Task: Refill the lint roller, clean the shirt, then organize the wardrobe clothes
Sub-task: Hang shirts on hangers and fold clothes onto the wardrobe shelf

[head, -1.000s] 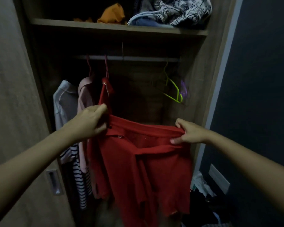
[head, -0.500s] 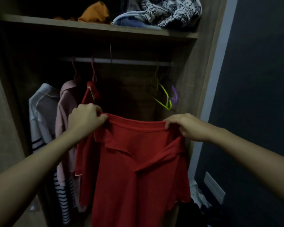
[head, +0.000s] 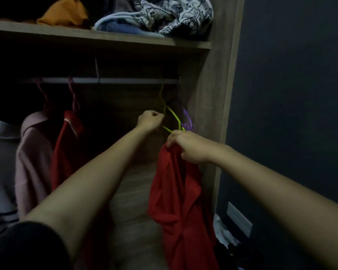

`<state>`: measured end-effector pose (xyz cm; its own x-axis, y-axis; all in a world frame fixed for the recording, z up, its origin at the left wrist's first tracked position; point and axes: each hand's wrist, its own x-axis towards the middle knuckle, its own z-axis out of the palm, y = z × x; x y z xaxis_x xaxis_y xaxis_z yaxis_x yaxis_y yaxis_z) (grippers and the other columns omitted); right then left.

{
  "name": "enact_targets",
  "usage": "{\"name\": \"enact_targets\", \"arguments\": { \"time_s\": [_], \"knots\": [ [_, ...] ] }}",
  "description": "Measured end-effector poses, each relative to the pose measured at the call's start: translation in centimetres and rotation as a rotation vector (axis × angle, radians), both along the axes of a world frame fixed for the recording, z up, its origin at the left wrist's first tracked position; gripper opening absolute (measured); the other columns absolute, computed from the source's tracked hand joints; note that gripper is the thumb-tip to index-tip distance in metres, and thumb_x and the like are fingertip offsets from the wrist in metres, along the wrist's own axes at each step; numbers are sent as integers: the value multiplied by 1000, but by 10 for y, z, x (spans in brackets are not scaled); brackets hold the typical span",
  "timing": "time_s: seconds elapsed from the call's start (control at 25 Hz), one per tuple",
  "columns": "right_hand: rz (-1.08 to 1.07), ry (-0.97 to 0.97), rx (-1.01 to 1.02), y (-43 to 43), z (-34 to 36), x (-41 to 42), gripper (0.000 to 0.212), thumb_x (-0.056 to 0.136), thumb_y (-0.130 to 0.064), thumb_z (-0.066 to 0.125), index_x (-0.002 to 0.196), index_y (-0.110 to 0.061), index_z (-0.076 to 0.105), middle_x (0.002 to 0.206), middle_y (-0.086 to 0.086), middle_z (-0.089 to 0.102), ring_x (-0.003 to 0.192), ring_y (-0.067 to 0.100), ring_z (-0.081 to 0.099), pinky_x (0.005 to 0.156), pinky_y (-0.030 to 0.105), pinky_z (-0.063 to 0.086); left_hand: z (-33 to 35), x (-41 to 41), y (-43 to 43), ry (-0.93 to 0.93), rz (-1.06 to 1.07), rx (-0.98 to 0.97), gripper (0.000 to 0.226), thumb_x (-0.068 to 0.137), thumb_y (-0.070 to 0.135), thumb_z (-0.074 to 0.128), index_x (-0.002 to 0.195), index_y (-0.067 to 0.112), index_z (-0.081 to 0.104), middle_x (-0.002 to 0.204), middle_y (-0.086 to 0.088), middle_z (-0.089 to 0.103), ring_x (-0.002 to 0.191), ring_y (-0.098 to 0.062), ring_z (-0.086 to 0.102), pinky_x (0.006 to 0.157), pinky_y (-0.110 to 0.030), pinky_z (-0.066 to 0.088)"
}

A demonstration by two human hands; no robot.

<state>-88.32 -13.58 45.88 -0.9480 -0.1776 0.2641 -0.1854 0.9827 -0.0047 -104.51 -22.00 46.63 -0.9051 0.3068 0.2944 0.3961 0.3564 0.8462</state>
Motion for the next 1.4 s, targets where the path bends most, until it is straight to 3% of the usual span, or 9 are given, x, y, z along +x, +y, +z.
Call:
{"name": "enact_targets", "arguments": {
  "time_s": [0.12,0.2,0.4,0.68,0.88,1.04,1.2,1.28,1.4],
  "knots": [
    [-53,-34,25,1,2,4,51,73,9,53,122,-4,55,132,11,46,123,26,45,105,38,37,-12,-51,58,-146,-37,61,66,87,56,45,117,-1,60,118,-22,63,109,-38,60,96,-43,49],
    [-90,-59,35,4,6,9,52,74,6,54,124,-4,53,134,10,44,124,26,44,105,38,37,-15,-53,79,-216,-42,178,76,77,59,56,119,-4,56,118,-23,62,111,-38,59,96,-44,49],
    [-147,-68,-32,13,9,9,57,72,7,54,128,-6,51,137,6,41,126,22,42,108,34,35,18,-21,68,-45,145,197,42,94,23,48,120,-9,55,126,-25,57,121,-36,50,99,-35,38],
    [-125,-73,-54,-6,-1,-13,56,72,6,54,128,-2,50,137,10,40,128,22,40,108,23,29,12,5,-20,86,177,96,33,93,23,46,102,-2,66,109,-21,66,105,-34,60,87,-33,45],
    [-158,-96,-75,-22,-21,-46,57,70,0,57,126,-4,52,134,10,42,124,26,45,107,32,36,-34,54,-122,155,176,-55,29,97,22,42,118,8,57,96,-11,65,82,-22,61,67,-27,45],
    [-198,-28,-141,-36,-21,-68,54,71,-3,59,125,-2,53,136,13,40,125,30,45,107,34,37,-55,88,-201,286,344,-152,26,97,17,42,115,13,60,114,-17,64,109,-34,56,85,-34,39],
    [-228,70,-210,-44,-8,-80,56,73,-3,59,128,-1,50,138,15,39,126,31,44,108,34,35,-57,107,-268,450,377,-109,30,91,27,49,112,14,67,105,-12,71,105,-30,61,85,-34,41],
    [-224,78,-257,-48,-4,-84,58,73,-2,59,130,-1,48,140,13,38,127,31,43,109,35,34,-57,116,-295,495,317,-44,42,82,43,44,108,20,69,90,1,74,92,-23,65,82,-35,47],
    [-209,87,-270,-54,4,-86,60,74,-2,59,132,-1,46,141,13,37,129,31,41,111,34,32,-57,121,-331,507,261,-24,21,84,37,49,94,46,64,66,28,66,68,-2,61,63,-14,44]
  ]
}}
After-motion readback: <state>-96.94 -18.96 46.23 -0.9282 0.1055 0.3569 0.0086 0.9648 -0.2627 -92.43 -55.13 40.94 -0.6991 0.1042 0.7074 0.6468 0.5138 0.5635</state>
